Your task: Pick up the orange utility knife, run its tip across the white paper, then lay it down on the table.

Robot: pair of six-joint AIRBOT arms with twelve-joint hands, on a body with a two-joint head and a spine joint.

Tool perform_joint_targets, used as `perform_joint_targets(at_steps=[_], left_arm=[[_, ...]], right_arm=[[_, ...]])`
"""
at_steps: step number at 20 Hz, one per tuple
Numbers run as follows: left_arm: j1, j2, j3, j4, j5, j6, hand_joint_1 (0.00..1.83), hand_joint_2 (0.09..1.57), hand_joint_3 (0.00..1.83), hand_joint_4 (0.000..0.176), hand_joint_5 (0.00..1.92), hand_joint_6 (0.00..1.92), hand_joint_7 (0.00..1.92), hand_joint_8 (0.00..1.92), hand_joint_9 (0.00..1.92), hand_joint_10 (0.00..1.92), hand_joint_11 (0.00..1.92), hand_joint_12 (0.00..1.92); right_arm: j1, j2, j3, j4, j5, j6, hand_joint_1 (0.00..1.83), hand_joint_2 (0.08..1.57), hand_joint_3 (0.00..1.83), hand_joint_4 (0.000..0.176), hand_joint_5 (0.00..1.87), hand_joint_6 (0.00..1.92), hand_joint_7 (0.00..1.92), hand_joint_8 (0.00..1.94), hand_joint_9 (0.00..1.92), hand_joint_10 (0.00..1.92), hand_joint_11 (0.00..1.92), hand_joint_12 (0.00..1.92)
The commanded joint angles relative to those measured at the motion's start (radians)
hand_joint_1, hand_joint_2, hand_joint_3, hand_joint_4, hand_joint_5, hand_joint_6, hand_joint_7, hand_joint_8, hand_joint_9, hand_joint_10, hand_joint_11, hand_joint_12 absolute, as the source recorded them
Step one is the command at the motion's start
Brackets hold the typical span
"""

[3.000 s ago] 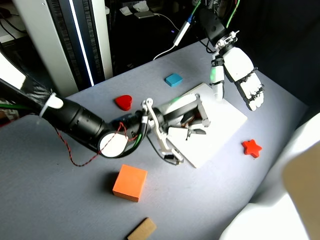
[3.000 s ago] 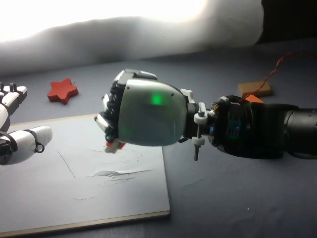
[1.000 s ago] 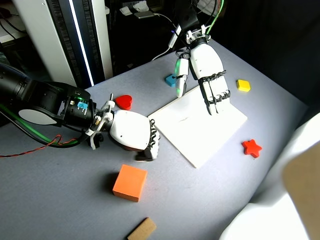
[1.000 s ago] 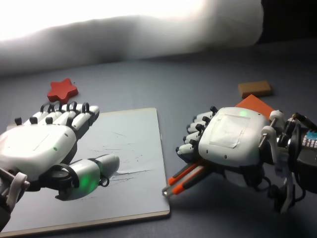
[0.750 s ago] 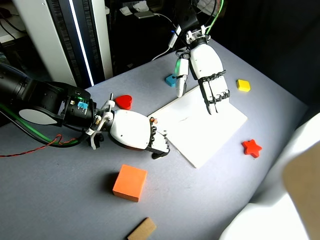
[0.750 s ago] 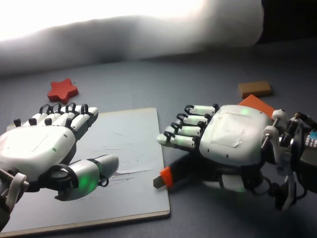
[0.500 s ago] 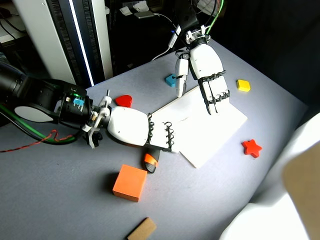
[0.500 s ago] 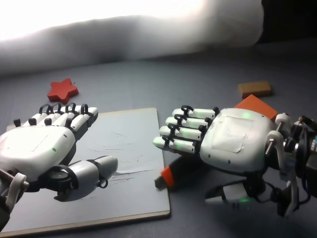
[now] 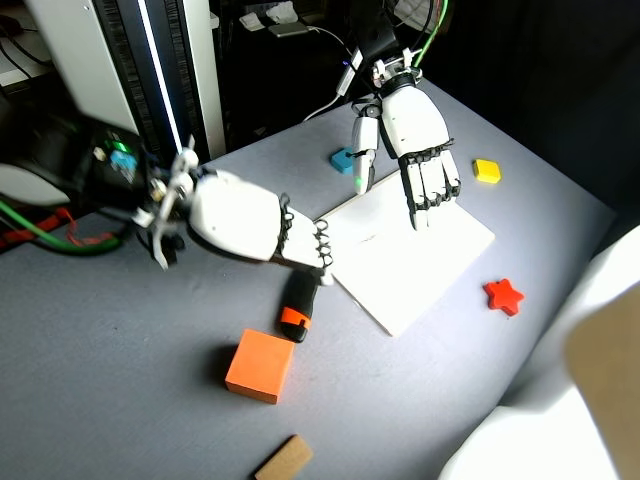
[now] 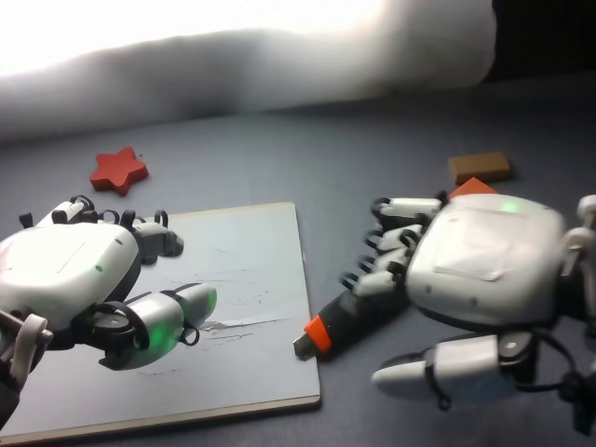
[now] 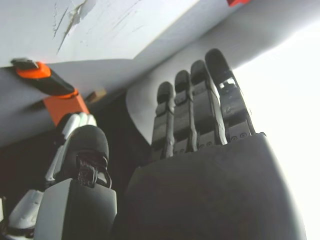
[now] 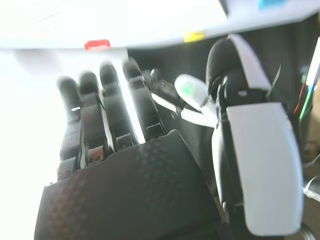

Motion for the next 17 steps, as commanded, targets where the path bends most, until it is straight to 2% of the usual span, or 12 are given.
perform_joint_targets(at_steps=[1, 2, 3, 4, 5, 6, 7, 8, 10, 11, 12, 17], left_arm=[[-0.015, 0.0, -0.004, 0.063, -0.091, -0.004, 0.22, 1.35, 0.0, 0.0, 0.48, 0.84, 0.52, 1.2, 0.39, 1.37, 0.08, 1.83], [-0.017, -0.001, -0.01, 0.064, -0.086, -0.003, 0.24, 1.37, 0.01, 0.0, 0.54, 1.08, 0.57, 1.45, 0.49, 1.57, 0.21, 1.9], [-0.017, -0.004, -0.014, 0.064, -0.082, -0.004, 0.24, 1.38, 0.01, 0.0, 0.63, 1.33, 0.7, 1.59, 0.63, 1.71, 0.38, 1.92], [-0.017, -0.007, -0.017, 0.063, -0.082, -0.007, 0.2, 1.4, 0.01, 0.0, 0.8, 1.52, 0.9, 1.67, 0.81, 1.85, 0.59, 1.92], [-0.02, -0.009, -0.019, 0.064, -0.082, -0.007, 0.18, 1.41, 0.01, 0.0, 0.9, 1.61, 1.01, 1.71, 0.92, 1.91, 0.71, 1.92], [-0.025, -0.009, -0.021, 0.064, -0.082, -0.001, 0.15, 1.43, 0.02, 0.0, 1.01, 1.69, 1.15, 1.79, 1.1, 1.92, 0.92, 1.92], [-0.032, -0.009, -0.023, 0.064, -0.082, 0.008, 0.11, 1.47, 0.02, 0.0, 1.09, 1.78, 1.23, 1.89, 1.23, 1.92, 1.11, 1.92], [-0.038, -0.011, -0.025, 0.064, -0.082, 0.018, 0.14, 1.5, 0.02, 0.0, 1.12, 1.82, 1.27, 1.92, 1.29, 1.92, 1.2, 1.92], [-0.046, -0.017, -0.028, 0.064, -0.082, 0.029, 0.42, 1.53, 0.01, 0.0, 1.19, 1.92, 1.3, 1.92, 1.35, 1.92, 1.29, 1.92], [-0.047, -0.02, -0.031, 0.065, -0.082, 0.029, 0.46, 1.54, 0.0, 0.135, 1.22, 1.92, 1.29, 1.92, 1.35, 1.92, 1.31, 1.92], [-0.047, -0.02, -0.034, 0.067, -0.082, 0.029, 0.46, 1.55, 0.0, 0.168, 1.23, 1.92, 1.3, 1.92, 1.36, 1.92, 1.33, 1.92], [-0.057, -0.02, -0.043, 0.071, -0.076, 0.029, 0.49, 1.54, 0.0, 0.176, 1.24, 1.92, 1.3, 1.92, 1.33, 1.92, 1.3, 1.92]], right_arm=[[0.022, 0.016, -0.011, 0.011, 0.071, 0.004, 0.0, 1.31, 0.01, 0.0, 0.81, 1.0, 0.88, 1.17, 0.6, 1.62, 0.34, 1.89], [0.041, 0.044, -0.03, 0.018, 0.05, 0.006, 0.0, 1.32, 0.01, 0.0, 0.89, 1.11, 0.97, 1.26, 0.74, 1.71, 0.5, 1.92], [0.05, 0.067, -0.045, 0.018, 0.047, 0.006, 0.0, 1.35, 0.01, 0.0, 0.98, 1.29, 1.09, 1.38, 0.92, 1.79, 0.73, 1.92], [0.058, 0.09, -0.059, 0.018, 0.047, 0.006, 0.0, 1.4, 0.02, 0.0, 1.09, 1.33, 1.25, 1.46, 1.14, 1.86, 0.99, 1.92], [0.063, 0.114, -0.073, 0.018, 0.047, 0.009, 0.0, 1.44, 0.02, 0.0, 1.15, 1.42, 1.32, 1.55, 1.25, 1.9, 1.14, 1.92], [0.065, 0.134, -0.085, 0.018, 0.043, 0.004, 0.11, 1.5, 0.01, 0.016, 1.23, 1.61, 1.37, 1.71, 1.34, 1.92, 1.28, 1.92], [0.064, 0.158, -0.098, 0.018, 0.041, -0.021, 0.27, 1.54, 0.02, 0.144, 1.25, 1.79, 1.37, 1.89, 1.39, 1.92, 1.36, 1.92], [0.06, 0.179, -0.11, 0.018, 0.038, -0.022, 0.34, 1.55, 0.02, 0.17, 1.25, 1.89, 1.37, 1.93, 1.4, 1.92, 1.38, 1.92], [0.051, 0.218, -0.132, 0.018, 0.039, -0.021, 0.47, 1.54, 0.02, 0.176, 1.23, 1.92, 1.34, 1.94, 1.38, 1.92, 1.37, 1.92], [0.046, 0.232, -0.14, 0.018, 0.039, -0.018, 0.52, 1.54, 0.01, 0.176, 1.23, 1.92, 1.34, 1.94, 1.38, 1.92, 1.38, 1.92], [0.04, 0.247, -0.149, 0.018, 0.039, -0.008, 0.52, 1.54, 0.01, 0.176, 1.22, 1.92, 1.34, 1.94, 1.38, 1.92, 1.38, 1.92], [-0.026, 0.309, -0.175, 0.018, 0.127, 0.029, 0.43, 1.56, 0.01, 0.176, 1.22, 1.92, 1.33, 1.94, 1.37, 1.92, 1.35, 1.92]])
